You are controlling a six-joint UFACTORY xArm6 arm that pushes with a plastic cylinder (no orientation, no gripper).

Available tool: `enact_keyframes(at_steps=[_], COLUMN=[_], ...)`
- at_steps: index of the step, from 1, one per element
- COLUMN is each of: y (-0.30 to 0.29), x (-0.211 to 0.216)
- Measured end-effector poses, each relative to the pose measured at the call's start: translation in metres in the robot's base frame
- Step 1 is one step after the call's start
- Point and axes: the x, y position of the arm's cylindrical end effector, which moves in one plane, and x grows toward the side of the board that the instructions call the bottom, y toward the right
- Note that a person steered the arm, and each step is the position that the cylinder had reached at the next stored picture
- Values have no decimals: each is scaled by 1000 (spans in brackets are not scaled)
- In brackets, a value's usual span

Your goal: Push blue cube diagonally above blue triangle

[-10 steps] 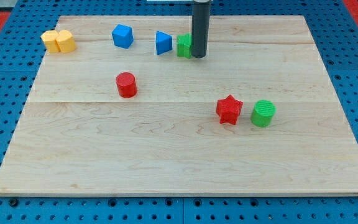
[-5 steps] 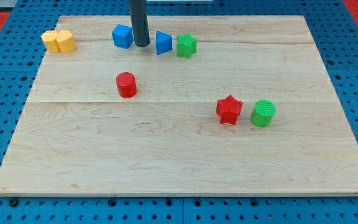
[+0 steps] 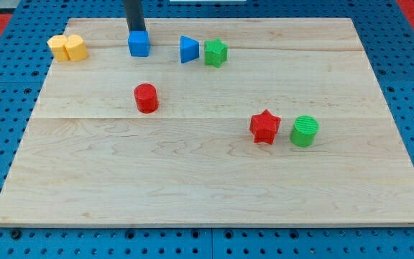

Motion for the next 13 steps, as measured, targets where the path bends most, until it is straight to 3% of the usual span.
enact_keyframes(at_steps=[1, 3, 4, 5, 6, 8, 11, 12, 13], y=[0, -15, -70, -71, -70, -34, 3, 24, 62], x=[11, -38, -22, 37, 49, 67, 55, 111, 123])
